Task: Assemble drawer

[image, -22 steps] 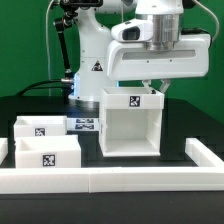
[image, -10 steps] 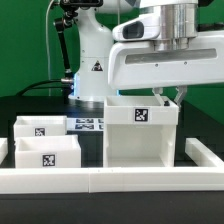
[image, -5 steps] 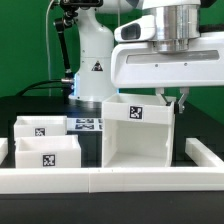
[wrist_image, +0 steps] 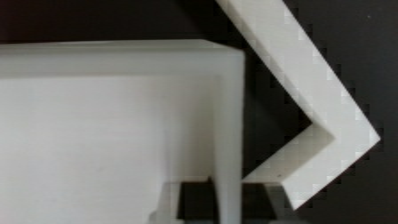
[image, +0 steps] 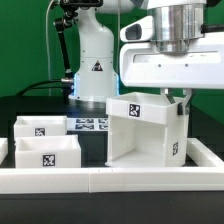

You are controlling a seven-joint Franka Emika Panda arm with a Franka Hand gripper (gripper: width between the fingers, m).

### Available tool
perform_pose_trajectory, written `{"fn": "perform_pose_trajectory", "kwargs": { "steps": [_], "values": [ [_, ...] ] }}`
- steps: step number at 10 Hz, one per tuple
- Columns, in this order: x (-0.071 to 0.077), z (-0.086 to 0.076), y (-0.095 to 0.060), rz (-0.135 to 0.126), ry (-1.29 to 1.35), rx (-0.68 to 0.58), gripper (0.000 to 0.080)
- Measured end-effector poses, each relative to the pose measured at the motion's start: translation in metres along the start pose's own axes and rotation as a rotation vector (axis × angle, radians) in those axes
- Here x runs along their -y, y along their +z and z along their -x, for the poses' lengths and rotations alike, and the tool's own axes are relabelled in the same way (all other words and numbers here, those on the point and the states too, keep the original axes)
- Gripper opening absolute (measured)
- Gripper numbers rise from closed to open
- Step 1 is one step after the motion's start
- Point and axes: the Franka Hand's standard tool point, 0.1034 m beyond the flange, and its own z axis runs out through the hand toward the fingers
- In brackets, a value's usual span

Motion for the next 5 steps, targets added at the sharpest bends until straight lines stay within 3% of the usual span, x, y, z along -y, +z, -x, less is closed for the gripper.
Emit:
{"fn": "perform_pose_trajectory", "kwargs": {
  "steps": [5],
  "values": [
    [0.0059, 0.0075, 0.0008, -0.019, 0.299, 0.029, 0.0038]
  ]
}}
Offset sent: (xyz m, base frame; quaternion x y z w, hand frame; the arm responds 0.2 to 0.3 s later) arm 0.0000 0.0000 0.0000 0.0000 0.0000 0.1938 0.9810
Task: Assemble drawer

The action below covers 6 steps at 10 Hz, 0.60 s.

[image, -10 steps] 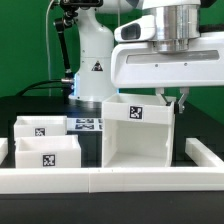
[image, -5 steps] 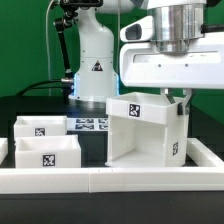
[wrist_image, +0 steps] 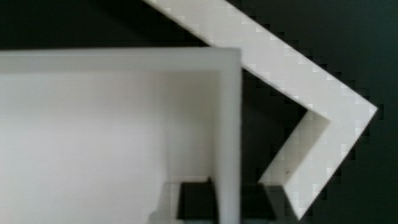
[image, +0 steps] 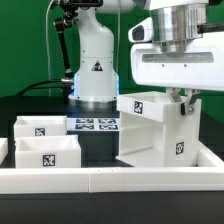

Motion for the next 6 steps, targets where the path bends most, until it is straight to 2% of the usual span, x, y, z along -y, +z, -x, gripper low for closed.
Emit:
{"fn": "perform_pose_trajectory", "kwargs": {
  "steps": [3, 4, 6],
  "values": [
    [-0.001, -0.003, 0.000, -0.003, 0.236, 0.009, 0.0038],
    [0.000, -0.005, 0.000, 0.010, 0.286, 0.016, 0.0038],
    [0.008, -0.012, 0.000, -0.013, 0.426, 0.034, 0.0038]
  ]
}}
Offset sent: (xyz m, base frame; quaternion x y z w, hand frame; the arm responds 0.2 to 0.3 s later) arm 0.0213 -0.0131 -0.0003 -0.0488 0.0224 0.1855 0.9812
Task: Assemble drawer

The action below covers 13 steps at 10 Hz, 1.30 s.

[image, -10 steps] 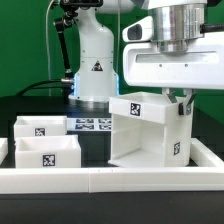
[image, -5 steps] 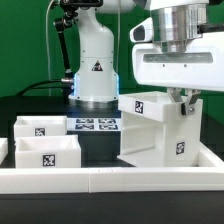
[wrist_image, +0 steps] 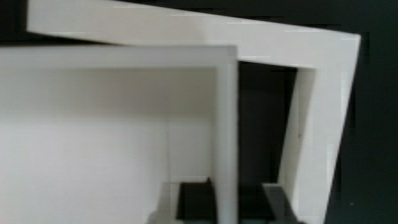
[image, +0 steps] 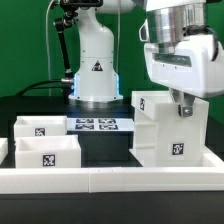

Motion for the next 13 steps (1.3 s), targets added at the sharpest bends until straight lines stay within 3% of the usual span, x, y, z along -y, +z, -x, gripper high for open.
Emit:
{"fn": "perform_pose_trajectory", "kwargs": {
  "steps": [8, 12, 13],
  "values": [
    [0.038, -0.004, 0.000, -0.044, 0.006, 0.005, 0.0038],
    [0.038, -0.003, 0.000, -0.044, -0.003, 0.005, 0.0038],
    [0.038, -0.003, 0.001, -0.043, -0.006, 0.005, 0.0134]
  ]
}}
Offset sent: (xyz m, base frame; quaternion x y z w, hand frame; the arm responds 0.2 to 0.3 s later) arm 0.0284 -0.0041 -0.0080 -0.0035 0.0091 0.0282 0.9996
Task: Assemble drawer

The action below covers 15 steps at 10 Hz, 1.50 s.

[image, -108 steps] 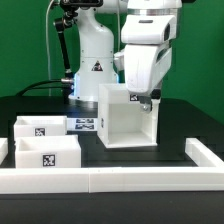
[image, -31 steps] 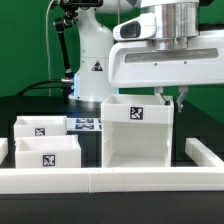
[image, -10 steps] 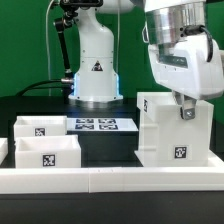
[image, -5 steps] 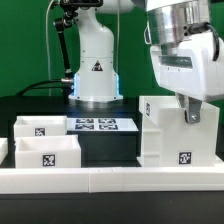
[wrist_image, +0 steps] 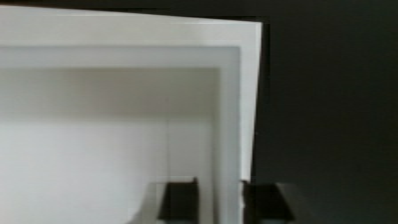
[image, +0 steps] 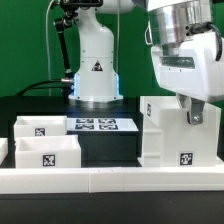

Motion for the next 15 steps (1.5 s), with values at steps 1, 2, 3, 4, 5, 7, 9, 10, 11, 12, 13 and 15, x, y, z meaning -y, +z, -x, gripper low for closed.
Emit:
{"fn": "perform_pose_trajectory", "kwargs": {
  "steps": [1, 2, 3, 4, 5, 7, 9, 10, 11, 12, 13, 15],
  "values": [
    [0.000, 0.000, 0.000, 0.000, -0.004, 0.000, 0.0273],
    [0.000, 0.001, 0.000, 0.000, -0.010, 0.000, 0.0407],
    [0.000, 0.001, 0.000, 0.001, -0.016, 0.000, 0.0407],
    [0.000, 0.002, 0.000, 0.000, -0.019, 0.000, 0.0576],
    [0.000, 0.003, 0.000, 0.000, -0.024, 0.001, 0.0634],
    [-0.003, 0.016, -0.016, -0.003, -0.129, 0.007, 0.0646],
    [-0.007, 0.025, -0.038, -0.002, -0.289, 0.021, 0.0649],
    [-0.008, 0.027, -0.042, -0.008, -0.293, 0.023, 0.0649],
    [-0.009, 0.027, -0.040, -0.005, -0.293, 0.024, 0.0649],
    [-0.009, 0.026, -0.039, -0.004, -0.324, 0.022, 0.0649],
    [-0.013, 0.024, -0.038, 0.017, -0.503, 0.024, 0.0649],
    [-0.032, 0.010, -0.038, 0.130, -0.916, 0.067, 0.0649]
  ]
}}
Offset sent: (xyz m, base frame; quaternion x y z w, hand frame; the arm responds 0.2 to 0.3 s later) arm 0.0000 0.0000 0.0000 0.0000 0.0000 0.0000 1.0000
